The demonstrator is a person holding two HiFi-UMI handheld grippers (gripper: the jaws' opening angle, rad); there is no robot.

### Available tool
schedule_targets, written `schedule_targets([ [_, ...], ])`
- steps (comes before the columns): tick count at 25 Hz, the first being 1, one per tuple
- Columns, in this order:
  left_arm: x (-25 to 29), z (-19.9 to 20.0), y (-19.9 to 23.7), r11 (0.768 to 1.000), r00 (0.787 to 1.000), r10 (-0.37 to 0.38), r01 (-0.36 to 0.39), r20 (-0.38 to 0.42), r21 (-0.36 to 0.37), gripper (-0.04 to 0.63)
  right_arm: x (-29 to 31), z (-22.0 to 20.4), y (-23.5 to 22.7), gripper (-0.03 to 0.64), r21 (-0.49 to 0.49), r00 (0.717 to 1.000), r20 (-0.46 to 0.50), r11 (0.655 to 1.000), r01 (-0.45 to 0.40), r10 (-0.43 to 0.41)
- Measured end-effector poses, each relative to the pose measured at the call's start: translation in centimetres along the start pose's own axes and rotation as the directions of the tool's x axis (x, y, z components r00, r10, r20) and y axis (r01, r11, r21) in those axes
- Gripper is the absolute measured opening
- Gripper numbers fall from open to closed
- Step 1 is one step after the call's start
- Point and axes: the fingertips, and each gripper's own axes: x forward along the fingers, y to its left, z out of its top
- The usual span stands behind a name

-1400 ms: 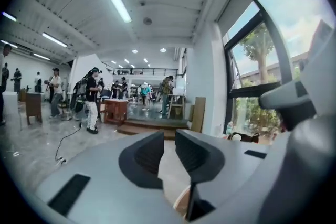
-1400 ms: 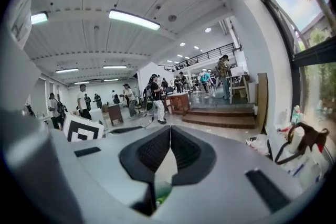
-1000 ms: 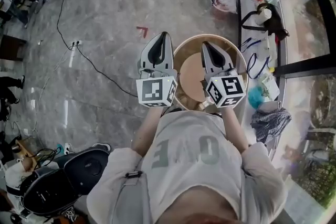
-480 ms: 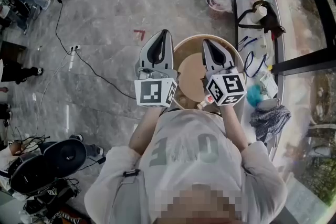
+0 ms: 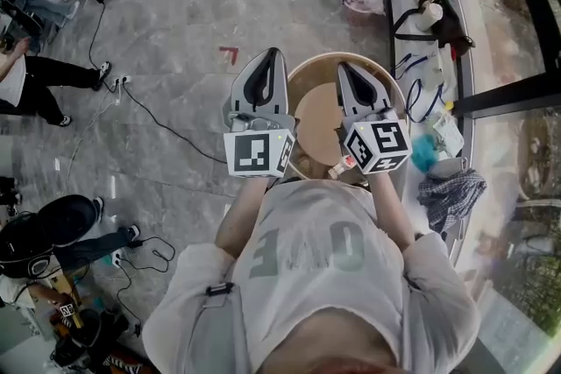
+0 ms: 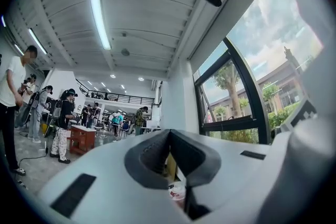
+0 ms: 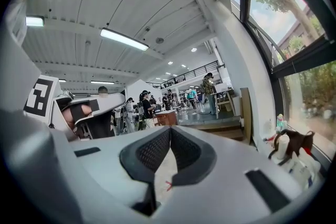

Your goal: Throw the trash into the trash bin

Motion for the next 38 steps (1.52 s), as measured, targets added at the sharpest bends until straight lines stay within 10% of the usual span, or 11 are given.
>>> schedule_targets([
  [10,1.3,-2.2,-3.7,0.992,0.991,-0.126,0.126,-0.035,-0.018,0.014,-3.1,-0.4,-3.9,0.014,0.009,0.991,-0.015,0.991,0.132,-0.132],
  [18,1.1,-13.0,-12.2,0.939,0.908,-0.344,0.334,-0.241,-0.083,0.031,-10.0,-3.3,-10.9,0.014,0.05,0.933,-0.073,0.933,0.355,-0.352],
  [26,-7.5,-30.8,-21.0,0.843,0.639,-0.508,0.507,-0.578,-0.181,0.197,-18.0,-10.0,-15.0,0.014,0.062,0.848,-0.25,0.866,0.495,-0.467],
  [38,-24.4,-54.8,-24.2,0.854,0.232,-0.425,0.424,-0.875,-0.303,0.232,-24.4,-20.2,-16.6,0.014,0.02,0.784,-0.463,0.879,0.476,-0.414],
])
